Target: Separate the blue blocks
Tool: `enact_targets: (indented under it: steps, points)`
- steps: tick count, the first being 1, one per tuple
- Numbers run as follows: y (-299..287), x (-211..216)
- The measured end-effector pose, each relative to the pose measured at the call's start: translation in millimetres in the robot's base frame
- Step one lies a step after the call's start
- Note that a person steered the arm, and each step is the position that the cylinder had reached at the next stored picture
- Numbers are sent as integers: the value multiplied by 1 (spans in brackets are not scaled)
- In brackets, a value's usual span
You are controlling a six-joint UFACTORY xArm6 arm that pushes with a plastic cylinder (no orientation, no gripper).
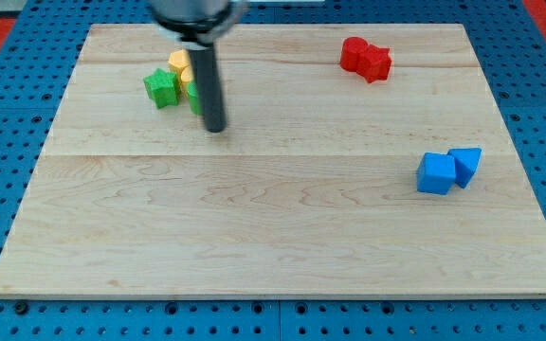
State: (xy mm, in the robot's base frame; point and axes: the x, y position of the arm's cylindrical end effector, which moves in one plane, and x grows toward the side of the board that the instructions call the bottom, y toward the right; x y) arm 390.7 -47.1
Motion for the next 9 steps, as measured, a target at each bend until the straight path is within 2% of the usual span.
enact_targets:
  steps: [1,2,3,4,5,6,8,9]
  points:
    - [50,-37]
    - [129,-13]
    - [255,-14]
    - [346,6]
    - [354,92]
    - [309,129]
    - [252,100]
    - [246,70]
